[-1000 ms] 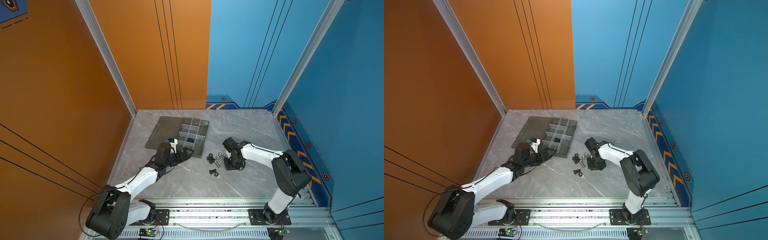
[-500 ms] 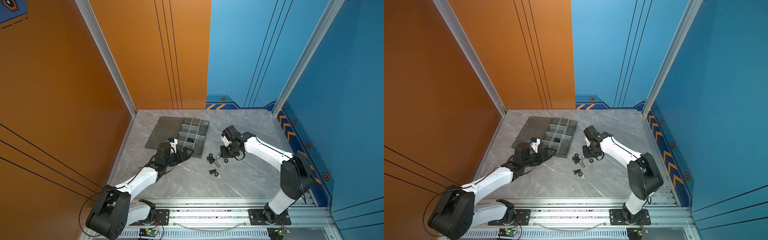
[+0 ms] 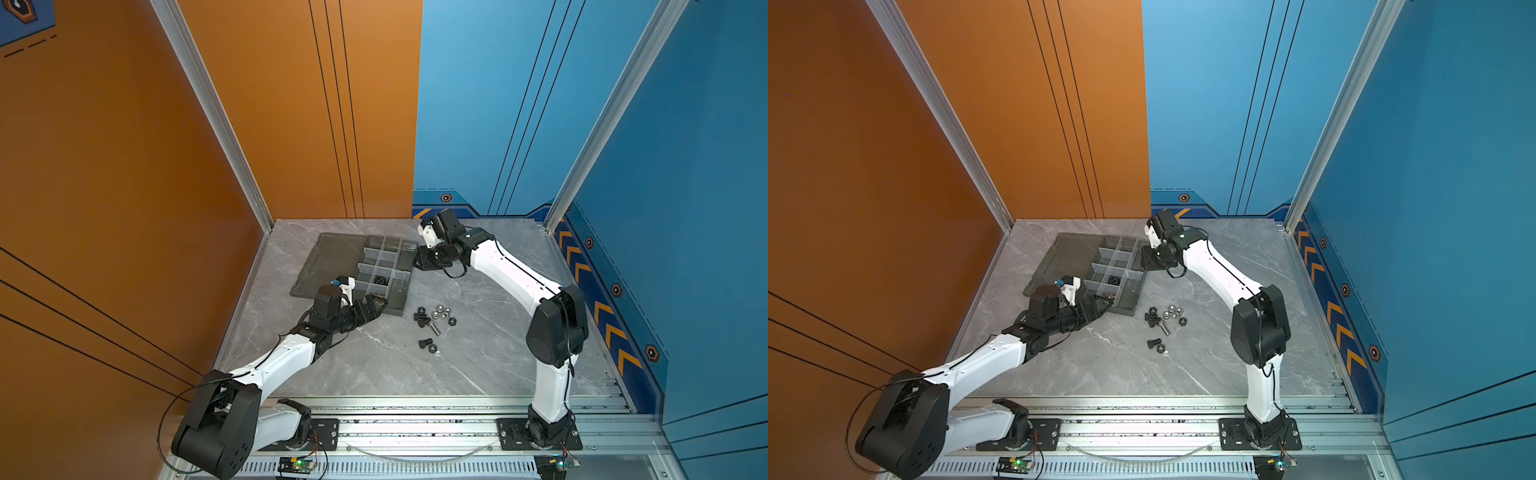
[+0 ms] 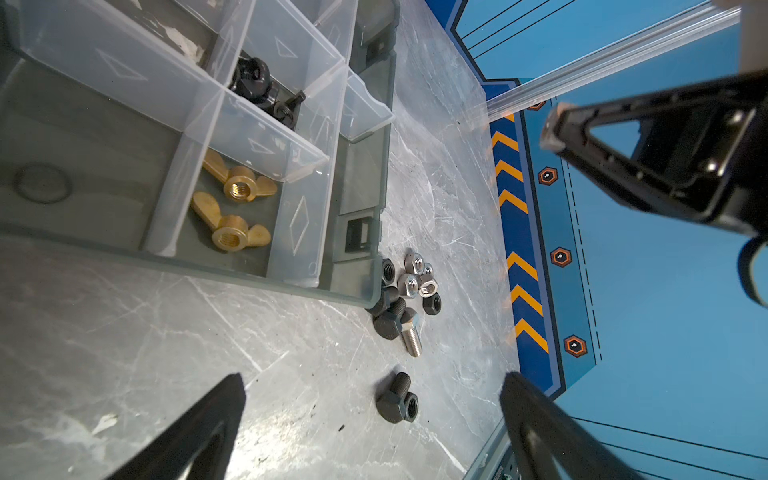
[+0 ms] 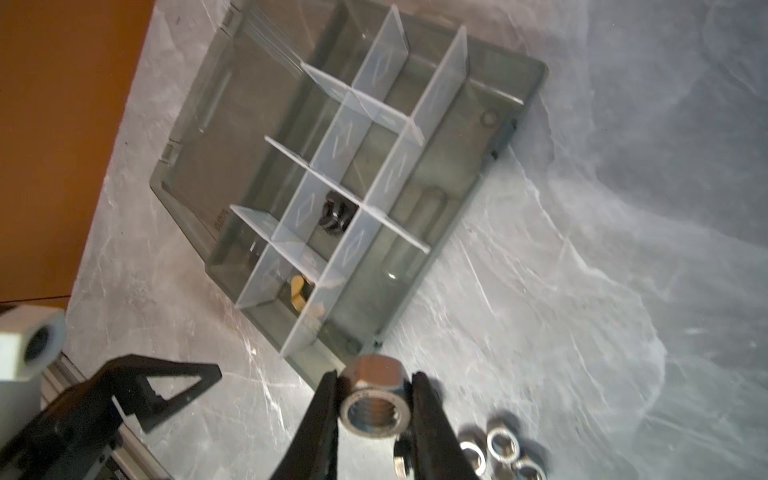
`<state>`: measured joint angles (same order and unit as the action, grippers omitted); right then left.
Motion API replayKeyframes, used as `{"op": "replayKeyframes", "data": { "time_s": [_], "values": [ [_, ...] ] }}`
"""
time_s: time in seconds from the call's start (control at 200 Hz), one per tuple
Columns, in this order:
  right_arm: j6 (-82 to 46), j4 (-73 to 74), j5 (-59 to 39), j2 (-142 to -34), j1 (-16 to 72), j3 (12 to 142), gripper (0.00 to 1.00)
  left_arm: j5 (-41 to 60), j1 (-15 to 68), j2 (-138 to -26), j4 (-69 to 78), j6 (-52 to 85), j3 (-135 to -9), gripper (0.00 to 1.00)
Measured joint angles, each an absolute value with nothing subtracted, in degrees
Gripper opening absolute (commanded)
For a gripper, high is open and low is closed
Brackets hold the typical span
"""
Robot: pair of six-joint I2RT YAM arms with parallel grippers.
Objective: Sort the screws and nuts into containers
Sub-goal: 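Carry the silver hex nut with the right gripper over an organizer compartment, then open the right gripper to drop the silver hex nut into the compartment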
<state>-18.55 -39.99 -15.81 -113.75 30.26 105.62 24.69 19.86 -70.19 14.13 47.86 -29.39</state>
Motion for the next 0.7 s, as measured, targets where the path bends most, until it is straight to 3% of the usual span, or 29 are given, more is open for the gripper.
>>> {"op": "replayKeyframes", "data": {
  "time_s": [0.255,0.701],
  "values": [
    [-20.4,-35.6,-18.9,-126.1,30.3,118.2,0.04,24.7,19.8,-70.0,14.1,47.9,-29.4,0.98],
    [-21.9,-28.9,-22.8,-140.3,31.2,126.2,0.04,24.7,19.5,-69.6,14.1,47.9,-29.3,0.98]
  ]
}}
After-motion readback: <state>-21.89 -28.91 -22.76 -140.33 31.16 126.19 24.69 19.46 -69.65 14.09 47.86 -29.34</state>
